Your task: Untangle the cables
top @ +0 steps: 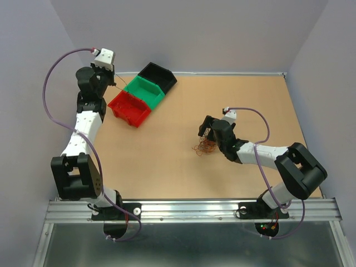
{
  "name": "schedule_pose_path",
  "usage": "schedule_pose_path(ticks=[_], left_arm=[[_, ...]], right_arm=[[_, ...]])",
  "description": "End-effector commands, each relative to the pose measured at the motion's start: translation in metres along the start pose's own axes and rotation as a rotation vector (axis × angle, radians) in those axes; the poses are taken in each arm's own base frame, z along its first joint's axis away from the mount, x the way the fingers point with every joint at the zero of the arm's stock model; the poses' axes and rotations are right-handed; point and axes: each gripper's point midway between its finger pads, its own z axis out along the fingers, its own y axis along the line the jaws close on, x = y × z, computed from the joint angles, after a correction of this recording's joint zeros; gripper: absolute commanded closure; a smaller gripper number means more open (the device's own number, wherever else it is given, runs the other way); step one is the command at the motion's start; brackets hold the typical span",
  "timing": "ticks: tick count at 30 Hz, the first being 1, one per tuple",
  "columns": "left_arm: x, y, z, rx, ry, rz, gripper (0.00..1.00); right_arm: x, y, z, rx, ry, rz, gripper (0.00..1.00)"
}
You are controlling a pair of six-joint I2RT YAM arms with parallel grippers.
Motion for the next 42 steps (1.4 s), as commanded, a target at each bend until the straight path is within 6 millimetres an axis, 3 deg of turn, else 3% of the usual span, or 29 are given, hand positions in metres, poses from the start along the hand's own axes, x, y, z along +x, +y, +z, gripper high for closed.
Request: schedule_pose_path(ticks=[1, 7, 14, 16, 18, 20, 24, 31, 32, 35, 37, 38, 39, 40, 42], left_arm=[[0.018, 0.007, 0.007, -0.026, 0.027, 0.054, 1.0], [0.072, 0.006, 0.026, -0.018, 0.124, 0.069, 1.0], [0.146, -0.014, 0.041, 0.053, 0.225, 0.035, 1.0], [0.155, -0.016, 0.041, 0.051, 0.237, 0.016, 1.0], [0.167, -0.023, 0.035, 0.066, 0.248, -0.004, 1.0], [0.162, -0.027, 0.029, 0.071, 0.217, 0.003, 1.0], [0.187, -0.03, 0.014, 0.013, 0.33, 0.036, 0.99], [0.243, -0.051, -0.008, 0.085, 0.647, 0.019, 1.0], [0.245, -0.048, -0.009, 0.083, 0.659, 0.041, 0.99], [0.262, -0.07, -0.012, 0.131, 0.725, 0.093, 0.96], [0.266, -0.07, -0.003, 0.119, 0.76, 0.11, 0.96], [0.288, -0.078, -0.006, 0.141, 0.83, 0.109, 0.96], [0.289, -0.075, 0.0, 0.132, 0.852, 0.117, 0.96], [0.31, -0.08, -0.005, 0.143, 0.916, 0.11, 0.96], [0.316, -0.08, -0.002, 0.137, 0.933, 0.109, 0.95]], right_arm=[[-0.015, 0.004, -0.007, -0.029, -0.058, 0.027, 0.0], [-0.018, 0.004, -0.009, -0.034, -0.07, 0.035, 0.0], [-0.019, 0.004, -0.012, -0.039, -0.073, 0.044, 0.0], [-0.019, 0.004, -0.012, -0.041, -0.073, 0.046, 0.0], [-0.02, 0.005, -0.012, -0.044, -0.074, 0.049, 0.0], [-0.019, 0.006, -0.012, -0.048, -0.071, 0.049, 0.0], [-0.019, 0.007, -0.013, -0.054, -0.068, 0.051, 0.0], [-0.022, 0.009, -0.015, -0.064, -0.072, 0.056, 0.0], [-0.021, 0.01, -0.015, -0.07, -0.069, 0.056, 0.0], [-0.018, 0.011, -0.014, -0.073, -0.058, 0.057, 0.0], [-0.017, 0.012, -0.013, -0.075, -0.055, 0.055, 0.0], [-0.017, 0.011, -0.013, -0.073, -0.053, 0.052, 0.0], [-0.016, 0.012, -0.013, -0.076, -0.053, 0.052, 0.0], [-0.016, 0.011, -0.013, -0.076, -0.051, 0.053, 0.0], [-0.016, 0.011, -0.013, -0.077, -0.05, 0.05, 0.0]])
